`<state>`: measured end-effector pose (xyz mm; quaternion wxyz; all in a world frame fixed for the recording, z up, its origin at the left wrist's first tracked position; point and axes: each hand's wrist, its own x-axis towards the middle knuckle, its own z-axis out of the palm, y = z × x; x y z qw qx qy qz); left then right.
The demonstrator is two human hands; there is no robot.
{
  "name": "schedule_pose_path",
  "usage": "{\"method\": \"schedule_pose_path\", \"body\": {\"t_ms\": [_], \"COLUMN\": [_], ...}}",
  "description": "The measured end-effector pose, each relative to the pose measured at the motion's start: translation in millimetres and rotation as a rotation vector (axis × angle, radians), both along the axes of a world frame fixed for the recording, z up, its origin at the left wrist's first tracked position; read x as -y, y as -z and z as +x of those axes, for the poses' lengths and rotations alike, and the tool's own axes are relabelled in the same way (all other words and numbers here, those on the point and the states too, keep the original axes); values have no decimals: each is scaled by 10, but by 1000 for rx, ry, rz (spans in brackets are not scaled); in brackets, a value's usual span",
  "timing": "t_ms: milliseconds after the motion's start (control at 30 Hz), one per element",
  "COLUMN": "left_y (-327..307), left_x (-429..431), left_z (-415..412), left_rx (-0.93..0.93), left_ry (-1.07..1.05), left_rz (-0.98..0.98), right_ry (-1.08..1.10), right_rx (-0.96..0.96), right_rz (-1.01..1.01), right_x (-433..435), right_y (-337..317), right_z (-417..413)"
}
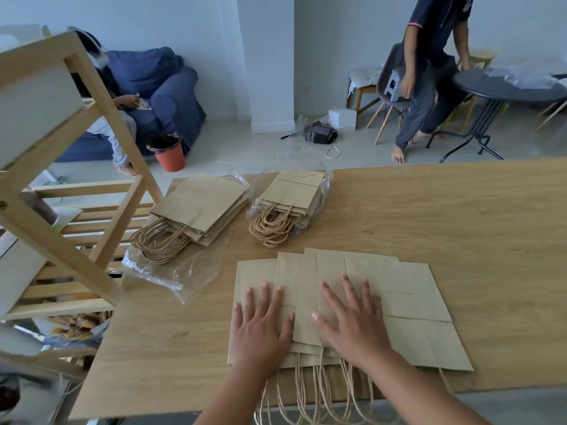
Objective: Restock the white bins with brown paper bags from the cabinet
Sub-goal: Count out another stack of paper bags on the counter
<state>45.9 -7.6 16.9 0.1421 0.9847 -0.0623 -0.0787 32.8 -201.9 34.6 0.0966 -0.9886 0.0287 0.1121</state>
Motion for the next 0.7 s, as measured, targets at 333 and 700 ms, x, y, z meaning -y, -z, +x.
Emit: {"method": "schedule_pose_path", "body": {"t_ms": [333,700], "left_y": [-72,-79], "left_x": [141,203], "left_z": [75,144], "left_rx": [-55,-23], "left_ry": [-33,-400], "left_rz": [-1,-209], "right_ry": [120,157], "right_rx": [65,12], "right_rz": [60,-40], "right_x": [326,473], "right_y": [7,210], "right_z": [-97,-255]}}
